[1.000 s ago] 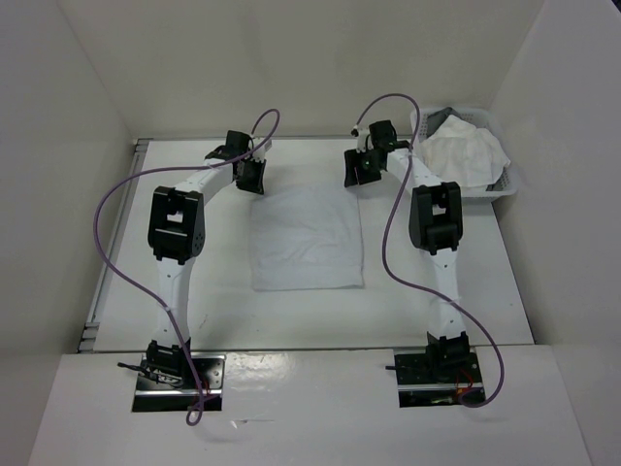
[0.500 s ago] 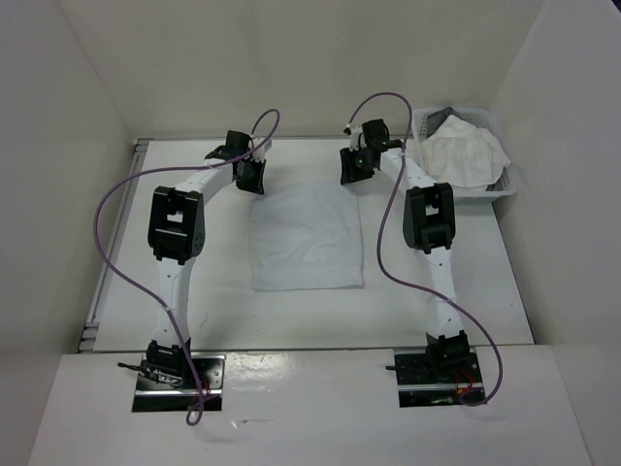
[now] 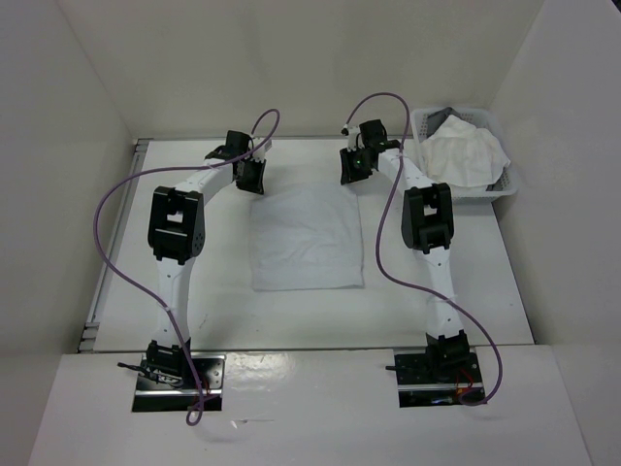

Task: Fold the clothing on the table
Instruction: Fold the skirt

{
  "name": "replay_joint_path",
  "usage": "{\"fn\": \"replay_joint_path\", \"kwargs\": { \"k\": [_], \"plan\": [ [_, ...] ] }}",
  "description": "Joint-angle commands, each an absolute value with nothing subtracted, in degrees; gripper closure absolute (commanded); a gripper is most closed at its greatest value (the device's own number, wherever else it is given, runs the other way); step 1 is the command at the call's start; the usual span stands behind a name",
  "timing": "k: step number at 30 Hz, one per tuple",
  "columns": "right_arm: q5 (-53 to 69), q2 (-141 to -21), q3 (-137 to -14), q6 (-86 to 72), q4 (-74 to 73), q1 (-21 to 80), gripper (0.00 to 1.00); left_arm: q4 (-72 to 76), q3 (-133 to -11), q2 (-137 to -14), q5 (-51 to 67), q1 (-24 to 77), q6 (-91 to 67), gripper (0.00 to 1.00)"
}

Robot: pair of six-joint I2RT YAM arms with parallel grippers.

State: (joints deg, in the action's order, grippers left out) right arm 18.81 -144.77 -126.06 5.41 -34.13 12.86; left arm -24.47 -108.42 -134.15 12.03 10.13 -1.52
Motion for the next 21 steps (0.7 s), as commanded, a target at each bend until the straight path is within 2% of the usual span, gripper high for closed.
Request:
{"fn": "replay_joint_path", "kwargs": {
  "k": [1, 6, 13, 21],
  "plan": [
    [16.97, -145.2, -127.01, 5.71, -34.98, 13.18, 0.69, -26.37, -107.58, -132.1, 11.34, 9.93, -0.35, 0.9],
    [16.44, -144.14, -126.47, 6.24, -34.98, 13.18, 0.68, -26.37, -107.58, -132.1, 11.34, 9.93, 0.18, 0.9],
    [15.29, -144.14, -126.47, 6.24, -35.51, 13.18, 0.6, -26.37, -107.58, -132.1, 11.34, 9.93, 0.18, 0.9],
    [14.59, -144.14, -125.87, 6.24, -35.51, 13.18, 0.6, -26.37, -106.96, -131.57, 11.34, 9.93, 0.18, 0.9]
  ]
}}
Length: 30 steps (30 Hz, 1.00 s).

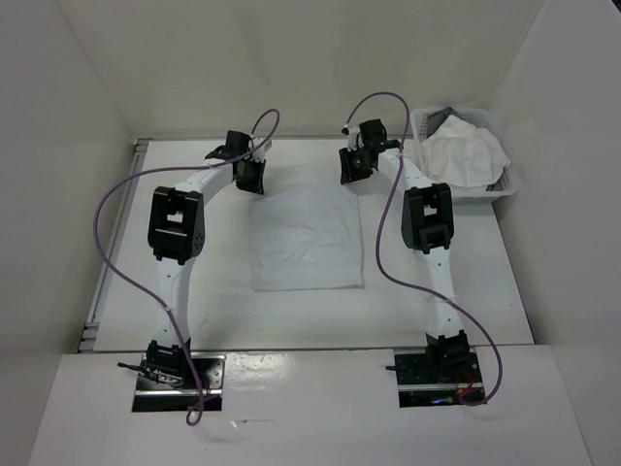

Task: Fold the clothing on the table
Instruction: Fold the skirt

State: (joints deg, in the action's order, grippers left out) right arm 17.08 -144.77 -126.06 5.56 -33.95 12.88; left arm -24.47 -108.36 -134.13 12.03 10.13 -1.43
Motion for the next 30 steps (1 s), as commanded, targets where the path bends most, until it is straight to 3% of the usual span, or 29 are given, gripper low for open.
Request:
{"fn": "replay_joint_path", "kwargs": {
  "k": [1, 22, 24, 30],
  "plan": [
    [14.59, -144.14, -125.86, 6.24, -35.51, 13.18, 0.6, -26.37, -106.96, -131.57, 11.34, 9.93, 0.18, 0.9],
    [14.06, -143.09, -123.57, 6.77, -35.51, 11.51, 0.57, -26.37, -106.44, -131.04, 11.34, 9.93, 0.7, 0.9],
    [14.06, -143.09, -123.57, 6.77, -35.51, 11.51, 0.6, -26.37, -106.44, -131.04, 11.34, 9.93, 0.7, 0.9],
    [15.81, -143.61, -123.57, 7.29, -35.51, 11.51, 0.8, -26.37, -106.44, -131.04, 11.34, 9.93, 0.7, 0.9]
  ]
}}
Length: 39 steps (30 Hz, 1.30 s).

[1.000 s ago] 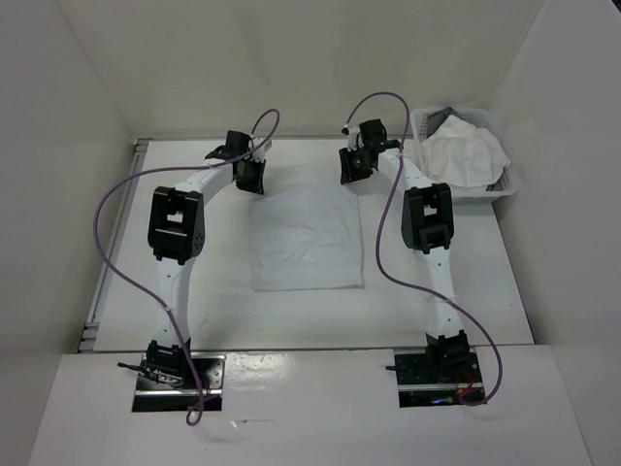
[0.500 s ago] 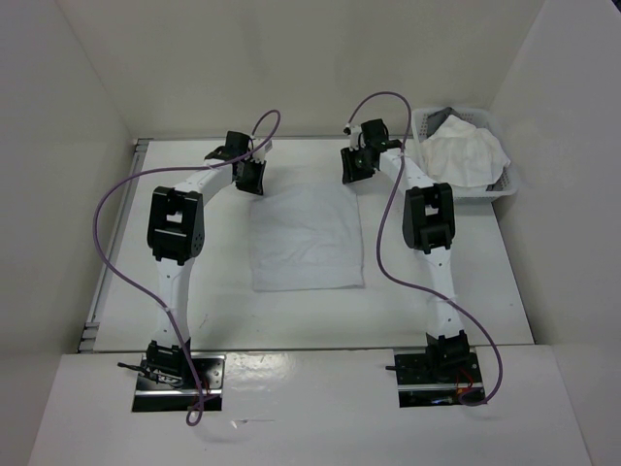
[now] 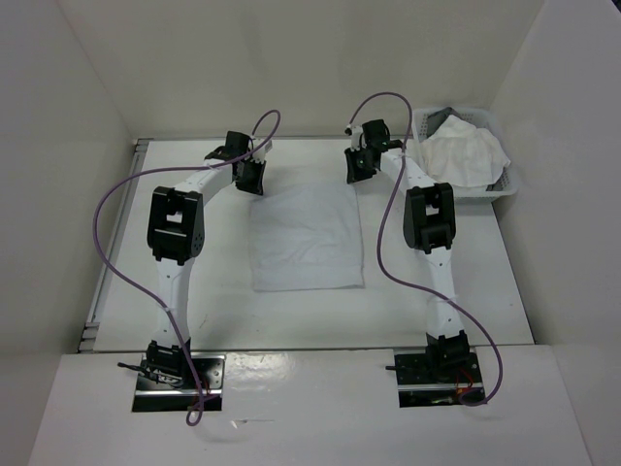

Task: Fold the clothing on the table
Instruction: Fold the skirt

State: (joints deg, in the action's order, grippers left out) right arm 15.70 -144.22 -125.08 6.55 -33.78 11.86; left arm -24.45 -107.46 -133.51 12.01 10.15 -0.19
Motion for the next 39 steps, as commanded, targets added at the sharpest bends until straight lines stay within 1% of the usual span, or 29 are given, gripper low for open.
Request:
{"fn": "replay_joint_path", "kwargs": {
  "k": [1, 3, 4, 5, 6, 20, 30, 39],
  "plan": [
    [15.82, -143.61, -123.57, 7.29, -35.51, 11.51, 0.83, -26.37, -106.44, -131.04, 11.34, 9.93, 0.7, 0.9],
    [16.43, -143.61, -123.57, 7.29, -35.51, 11.51, 0.87, -26.37, -106.44, -131.04, 11.34, 9.93, 0.7, 0.92],
    [16.44, -143.61, -123.57, 7.29, -35.51, 11.51, 0.96, -26.37, -106.96, -131.04, 11.34, 9.93, 0.7, 0.94],
    [16.44, -143.61, -124.1, 7.29, -35.51, 11.51, 1.0, -26.37, -106.96, -131.04, 11.34, 9.93, 0.7, 0.96],
    [16.44, -143.61, -124.1, 7.29, -36.03, 11.51, 1.0, -26.37, -106.96, -131.04, 11.34, 9.93, 0.7, 1.0],
    [16.44, -136.94, -124.63, 7.82, -36.56, 11.51, 1.0, -27.95, -111.01, -128.85, 9.76, 9.93, 1.23, 1.0],
    [16.44, -134.65, -125.16, 8.35, -36.56, 11.51, 1.0, -29.53, -113.91, -127.71, 11.07, 9.4, 1.85, 1.0],
    [14.85, -134.12, -126.82, 8.35, -37.09, 11.51, 1.0, -31.29, -119.0, -127.18, 12.92, 7.74, 2.46, 1.0]
  ]
}}
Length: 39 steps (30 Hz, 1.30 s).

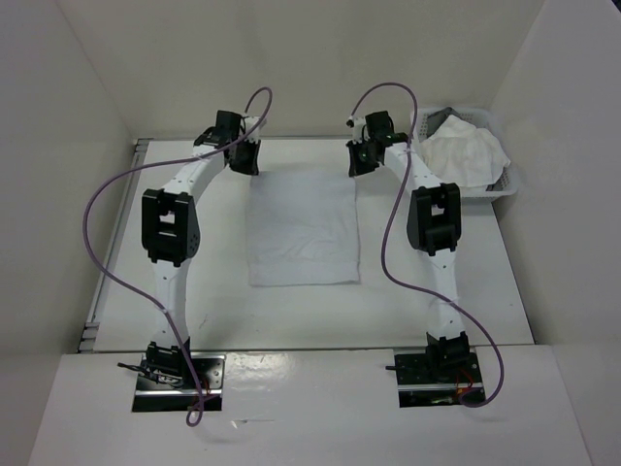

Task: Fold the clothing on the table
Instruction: Fold the skirt

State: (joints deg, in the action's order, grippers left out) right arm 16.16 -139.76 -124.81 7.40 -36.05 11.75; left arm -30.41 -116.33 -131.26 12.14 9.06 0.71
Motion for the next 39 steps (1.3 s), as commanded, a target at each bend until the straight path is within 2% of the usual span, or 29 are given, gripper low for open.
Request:
{"fn": "replay_joint_path", "kwargs": {
  "k": [1, 15, 30, 39],
  "plan": [
    [14.85, -133.6, -126.83, 8.35, -37.09, 11.51, 1.0, -31.29, -119.0, -126.66, 13.44, 7.73, 2.98, 1.0],
    [14.33, -126.05, -125.6, 9.93, -37.62, 11.51, 1.0, -33.05, -116.73, -120.68, 19.07, 7.21, 5.8, 1.0],
    [14.86, -116.11, -109.53, 15.02, -37.53, 12.57, 1.0, -33.05, -98.37, -108.9, 22.76, 4.92, 9.75, 1.0],
    [13.71, -113.74, -105.91, 15.56, -37.53, 12.57, 1.0, -33.57, -91.94, -103.46, 24.43, 4.92, 11.42, 1.0]
  ]
}}
